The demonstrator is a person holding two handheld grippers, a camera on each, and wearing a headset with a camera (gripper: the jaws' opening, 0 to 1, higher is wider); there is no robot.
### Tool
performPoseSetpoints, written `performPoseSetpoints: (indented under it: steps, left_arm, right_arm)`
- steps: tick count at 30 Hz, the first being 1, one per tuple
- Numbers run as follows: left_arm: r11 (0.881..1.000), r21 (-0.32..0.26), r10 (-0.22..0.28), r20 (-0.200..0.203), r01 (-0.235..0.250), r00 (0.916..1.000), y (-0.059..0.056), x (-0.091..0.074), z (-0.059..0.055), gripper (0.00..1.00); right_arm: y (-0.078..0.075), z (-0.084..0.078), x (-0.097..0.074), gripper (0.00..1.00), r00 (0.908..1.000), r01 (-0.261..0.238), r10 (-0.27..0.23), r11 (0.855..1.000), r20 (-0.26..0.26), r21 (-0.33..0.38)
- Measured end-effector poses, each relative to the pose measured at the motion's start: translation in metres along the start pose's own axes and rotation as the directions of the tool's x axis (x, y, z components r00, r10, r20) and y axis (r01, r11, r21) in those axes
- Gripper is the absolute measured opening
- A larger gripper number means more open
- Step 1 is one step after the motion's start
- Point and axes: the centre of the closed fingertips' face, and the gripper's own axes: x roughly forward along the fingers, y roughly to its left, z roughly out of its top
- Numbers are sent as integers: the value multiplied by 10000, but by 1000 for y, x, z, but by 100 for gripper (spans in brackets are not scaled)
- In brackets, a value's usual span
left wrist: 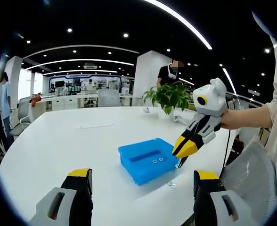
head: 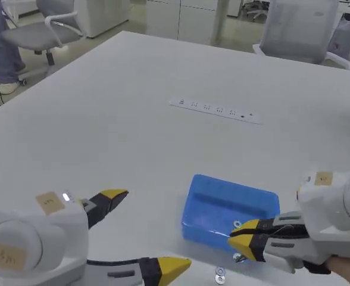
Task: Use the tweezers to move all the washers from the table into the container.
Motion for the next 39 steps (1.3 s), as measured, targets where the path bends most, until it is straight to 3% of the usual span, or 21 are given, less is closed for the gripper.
performPoseSetpoints:
  steps: [9,15,19,26,31,39]
  left_arm:
    - [10000,-32,-1,56,1,10000,0,-1,1,90]
    - [10000,-82,49,103,-48,9999,1,-1,2,90]
    - [10000,-74,57,105,-56,9999,1,-2,2,90]
    - [9999,-101,79,100,-78,9999,2,-2,1,90]
    - [9999,-77,77,75,-76,9999,2,-2,1,90]
    - [9999,-112,90,88,-89,9999,3,-2,1,90]
  right_arm:
    - [-27,32,-4,1,9953,435,-464,9984,850,359]
    - [-48,34,12,2,9944,330,-452,9916,958,1251]
    - [-56,30,23,2,9968,421,-501,9913,617,1250]
    - [-75,12,47,2,9976,596,-541,9890,-439,1356]
    - [-82,-2,60,3,9893,635,-501,9934,-1367,954]
    - [-79,0,64,3,9844,460,-363,9975,-1719,530]
